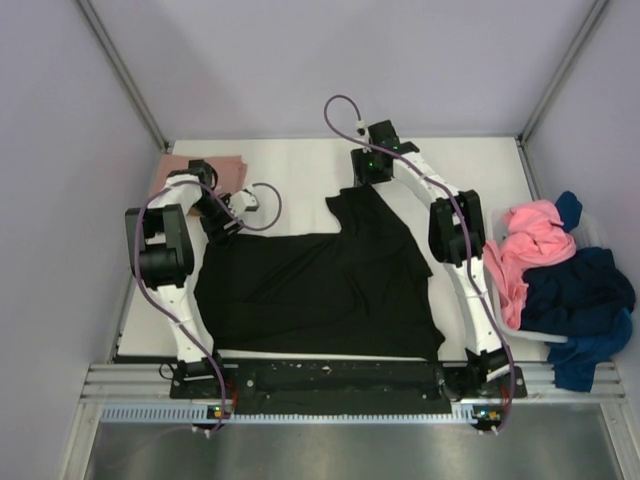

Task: Fold and stack the t-shirts
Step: Grap the side of the flattened tshirt furthest away from the robot with both arms, then fold the other side of the tshirt into a rectangle

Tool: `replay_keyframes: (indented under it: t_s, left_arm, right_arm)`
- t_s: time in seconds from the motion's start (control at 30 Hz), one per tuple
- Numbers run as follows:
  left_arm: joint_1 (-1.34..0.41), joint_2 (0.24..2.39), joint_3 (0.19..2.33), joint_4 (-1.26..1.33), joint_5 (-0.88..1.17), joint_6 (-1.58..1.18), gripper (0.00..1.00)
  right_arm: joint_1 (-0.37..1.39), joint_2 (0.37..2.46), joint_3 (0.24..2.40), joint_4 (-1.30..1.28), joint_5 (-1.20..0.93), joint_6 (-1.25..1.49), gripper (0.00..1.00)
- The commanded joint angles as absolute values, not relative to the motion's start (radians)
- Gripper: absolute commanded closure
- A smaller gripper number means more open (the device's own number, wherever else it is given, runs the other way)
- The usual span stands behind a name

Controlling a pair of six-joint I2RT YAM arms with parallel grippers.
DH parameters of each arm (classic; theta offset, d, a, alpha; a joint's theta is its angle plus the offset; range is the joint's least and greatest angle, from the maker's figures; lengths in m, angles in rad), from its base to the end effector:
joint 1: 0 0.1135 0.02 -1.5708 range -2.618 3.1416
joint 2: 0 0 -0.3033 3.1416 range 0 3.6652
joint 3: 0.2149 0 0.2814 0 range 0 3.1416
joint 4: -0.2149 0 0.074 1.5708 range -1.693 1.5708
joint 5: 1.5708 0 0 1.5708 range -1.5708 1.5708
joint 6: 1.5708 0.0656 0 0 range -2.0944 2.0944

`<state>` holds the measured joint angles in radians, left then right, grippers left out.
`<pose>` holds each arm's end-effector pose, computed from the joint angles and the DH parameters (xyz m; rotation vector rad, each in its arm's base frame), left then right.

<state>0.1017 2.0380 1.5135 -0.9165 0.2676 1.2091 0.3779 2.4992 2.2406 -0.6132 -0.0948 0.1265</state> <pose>0.4419 0.0277 0.1624 1.5306 2.4280 -0.1926 0.5866 0.2396 0.1763 -0.3515 2.4417 0.3376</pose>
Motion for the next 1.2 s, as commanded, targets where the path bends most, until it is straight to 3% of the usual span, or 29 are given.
replay_keyframes:
  t_s: [0.0, 0.1, 0.23, 0.3, 0.33, 0.37, 0.63, 0.9, 1.17]
  left_arm:
    - [0.100, 2.071, 1.574, -0.936, 0.307, 1.239, 0.32]
    - [0.100, 2.072, 1.568, -0.948, 0.325, 1.259, 0.37]
    - [0.097, 2.074, 1.563, -0.963, 0.316, 1.259, 0.56]
    - [0.097, 2.065, 1.565, -0.989, 0.319, 1.259, 0.74]
    - [0.097, 2.053, 1.562, -1.000, 0.324, 1.252, 0.90]
    - [0.097, 2.039, 1.556, -1.005, 0.331, 1.241, 1.00]
    - [0.100, 1.752, 1.327, -0.789, 0.316, 1.138, 1.00]
    - [0.098, 1.551, 1.131, -0.773, 0.264, 1.184, 1.00]
    - [0.101, 1.402, 1.016, -0.808, 0.216, 1.262, 1.00]
  right_arm:
    - [0.380, 2.540, 2.276, -0.634, -0.135, 0.104, 0.46]
    - [0.380, 2.560, 2.284, -0.632, -0.141, 0.103, 0.50]
    - [0.380, 2.569, 2.283, -0.638, -0.153, 0.095, 0.79]
    - [0.380, 2.537, 2.260, -0.638, -0.189, 0.094, 1.00]
    - [0.380, 2.507, 2.237, -0.637, -0.199, 0.097, 1.00]
    - [0.380, 2.475, 2.214, -0.635, -0.215, 0.095, 1.00]
    - [0.396, 1.978, 1.674, -0.503, -0.273, 0.123, 1.00]
    - [0.426, 1.449, 1.137, -0.474, -0.261, 0.231, 1.00]
    - [0.439, 1.094, 0.882, -0.653, -0.200, 0.321, 1.00]
